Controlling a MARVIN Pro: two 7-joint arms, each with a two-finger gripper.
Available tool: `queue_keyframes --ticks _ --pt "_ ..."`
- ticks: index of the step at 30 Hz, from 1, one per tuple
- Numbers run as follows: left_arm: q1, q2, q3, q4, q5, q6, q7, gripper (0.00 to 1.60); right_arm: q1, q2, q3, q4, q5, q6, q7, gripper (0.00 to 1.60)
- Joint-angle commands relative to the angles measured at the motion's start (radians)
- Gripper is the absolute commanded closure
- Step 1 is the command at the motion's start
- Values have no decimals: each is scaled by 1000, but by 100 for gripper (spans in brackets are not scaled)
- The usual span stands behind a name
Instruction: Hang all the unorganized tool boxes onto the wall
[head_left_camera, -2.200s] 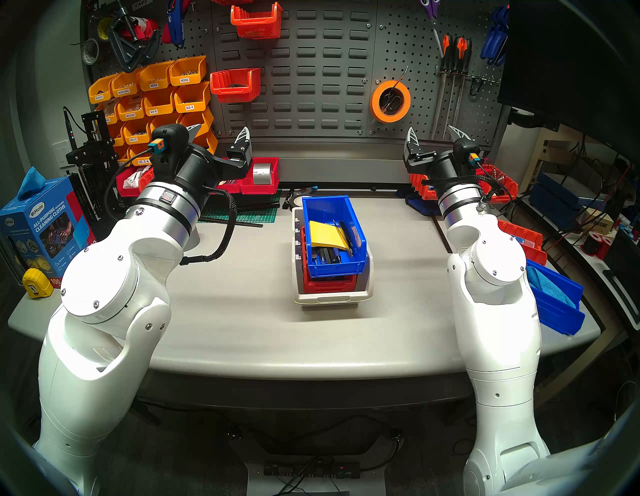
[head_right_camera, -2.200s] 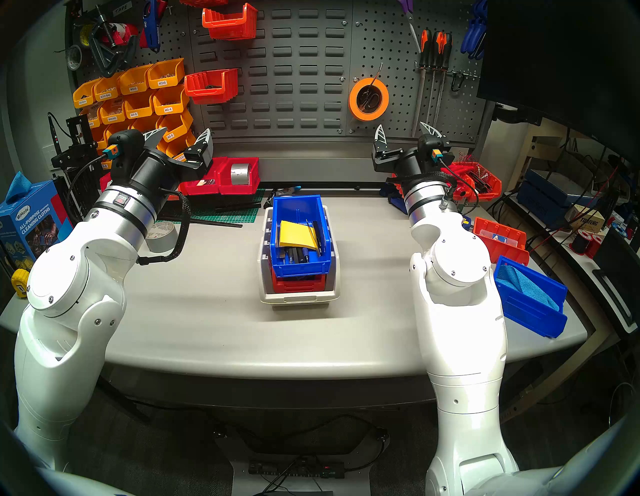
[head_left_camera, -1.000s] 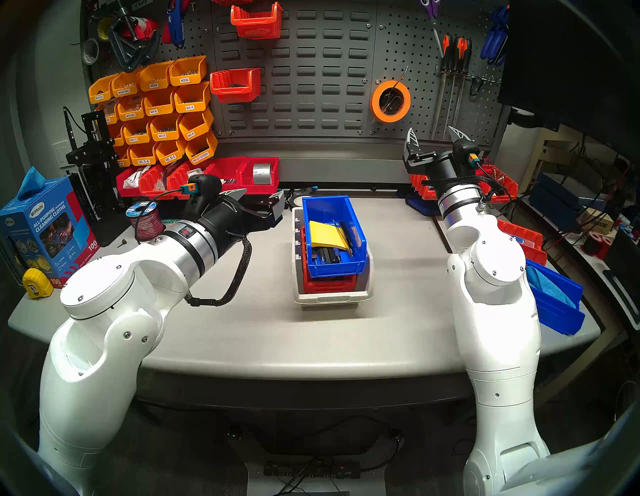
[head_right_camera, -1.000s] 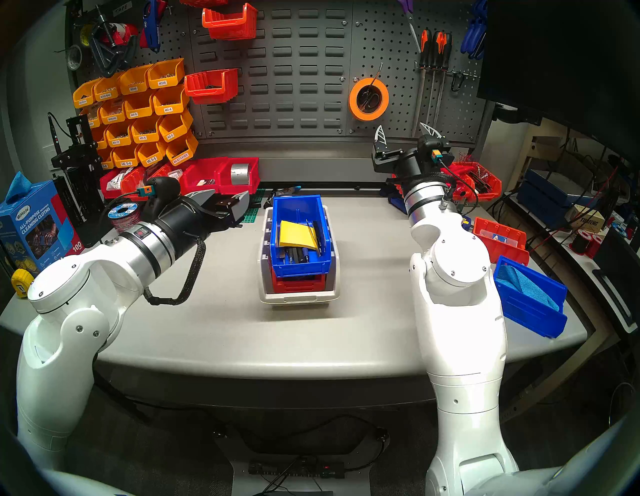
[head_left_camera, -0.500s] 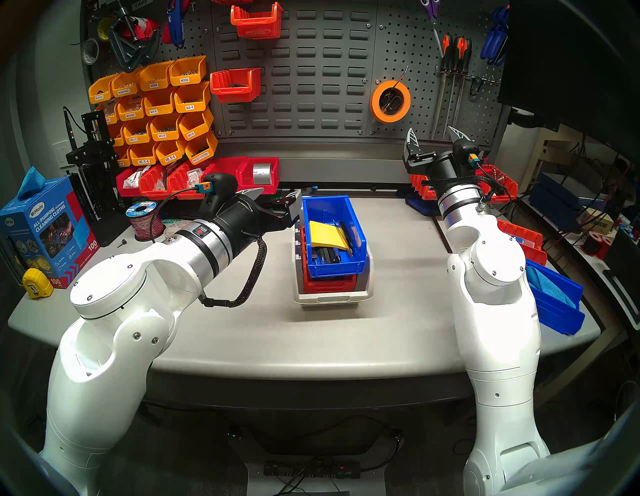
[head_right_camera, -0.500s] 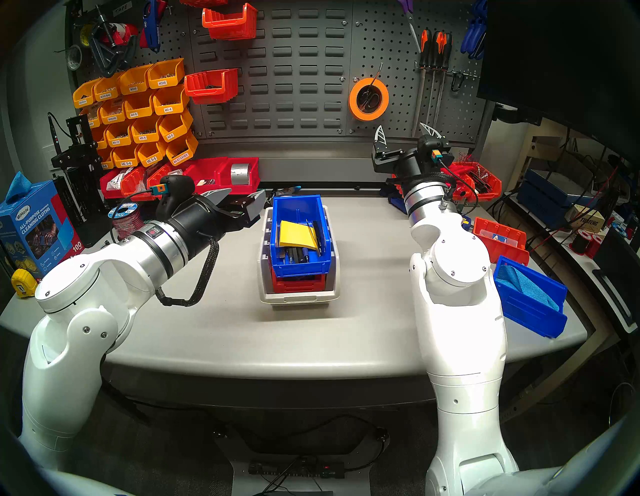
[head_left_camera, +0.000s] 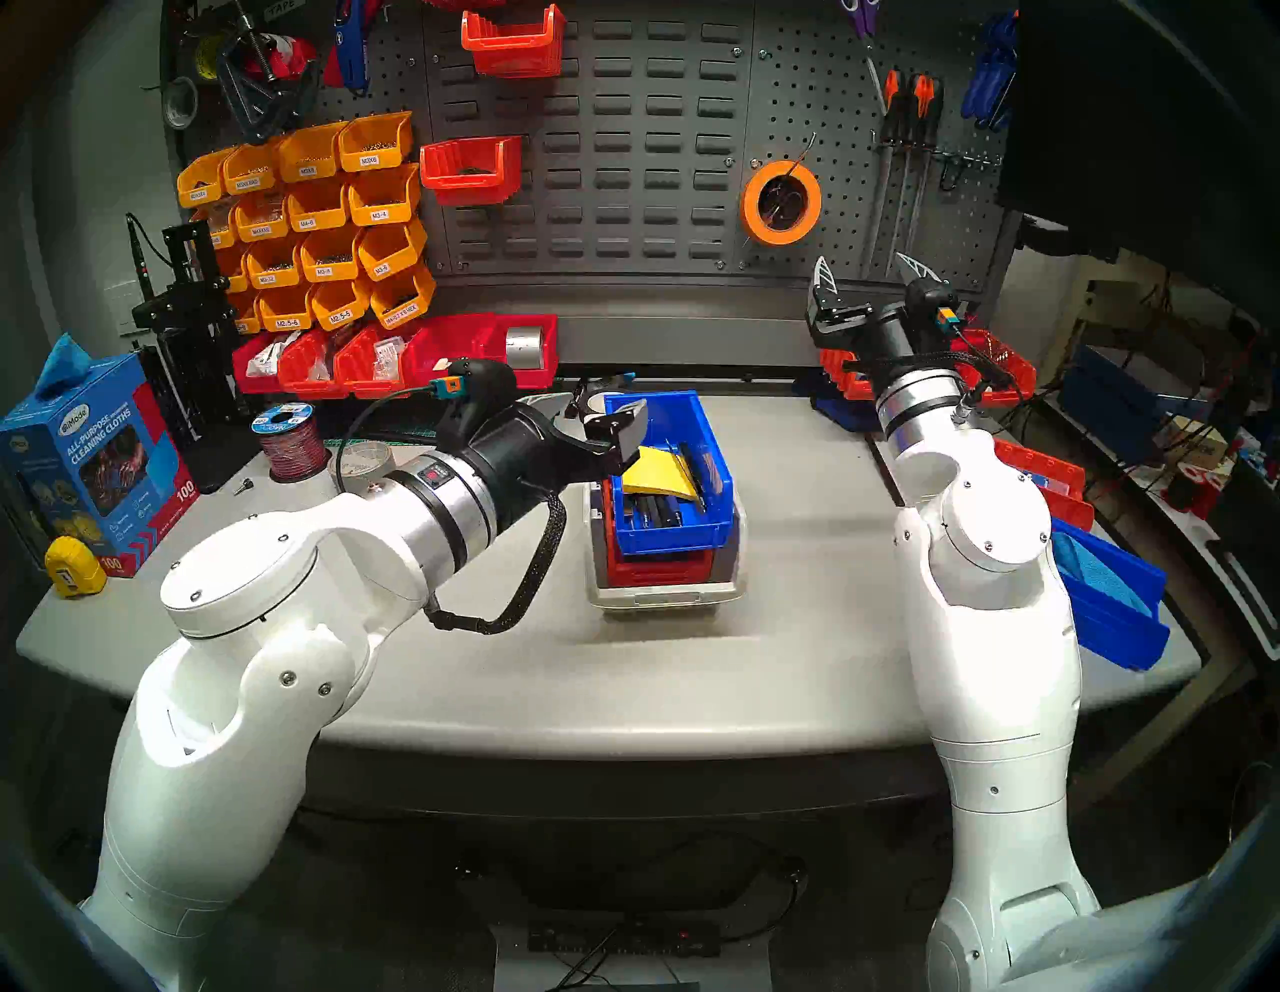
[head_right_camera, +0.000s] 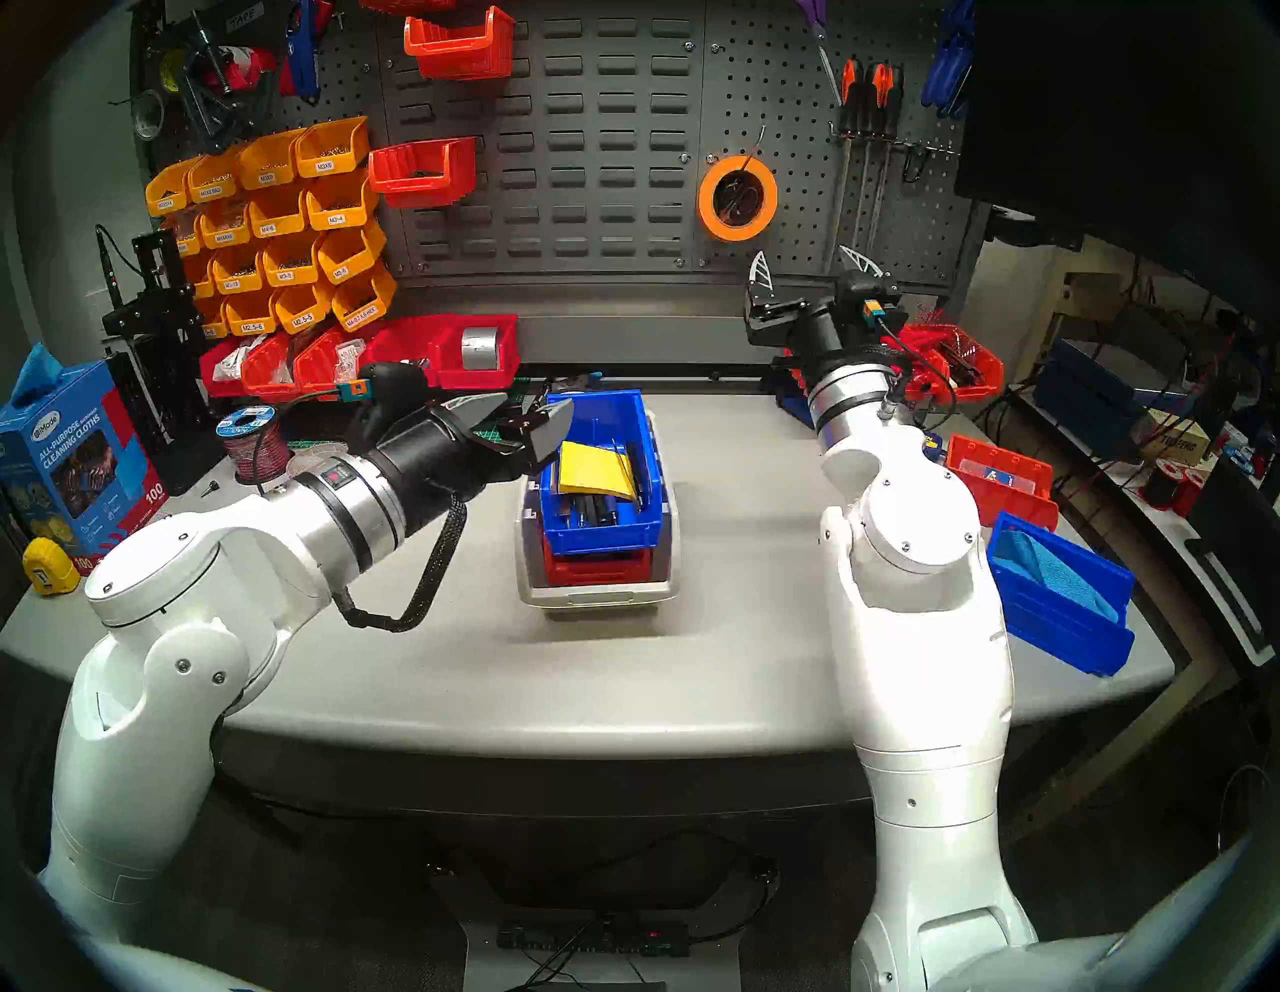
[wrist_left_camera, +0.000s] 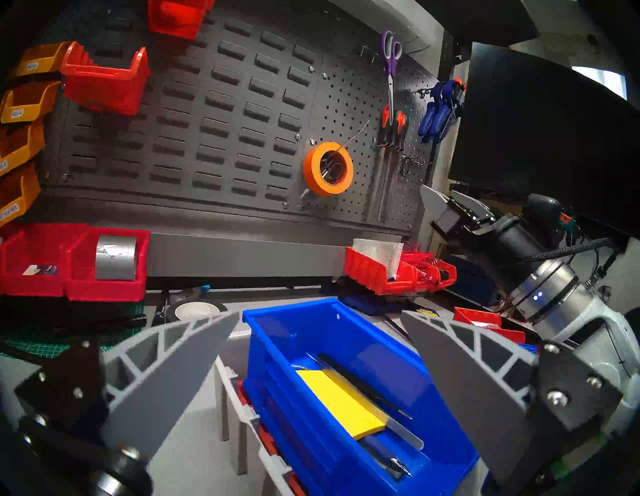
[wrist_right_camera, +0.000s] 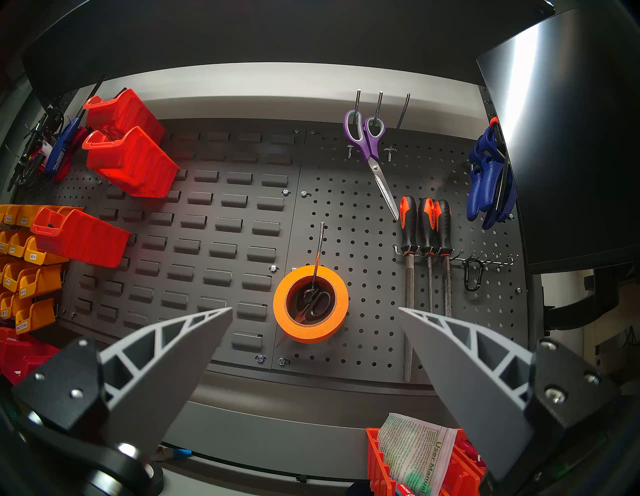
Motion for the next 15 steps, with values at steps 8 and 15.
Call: queue_keyframes --ticks 8,15 --pt "-40 -9 67 -10 37 66 86 0 4 0 0 -11 0 -2 0 0" --pt "-57 -35 117 -10 51 107 150 0 4 0 0 -11 0 -2 0 0"
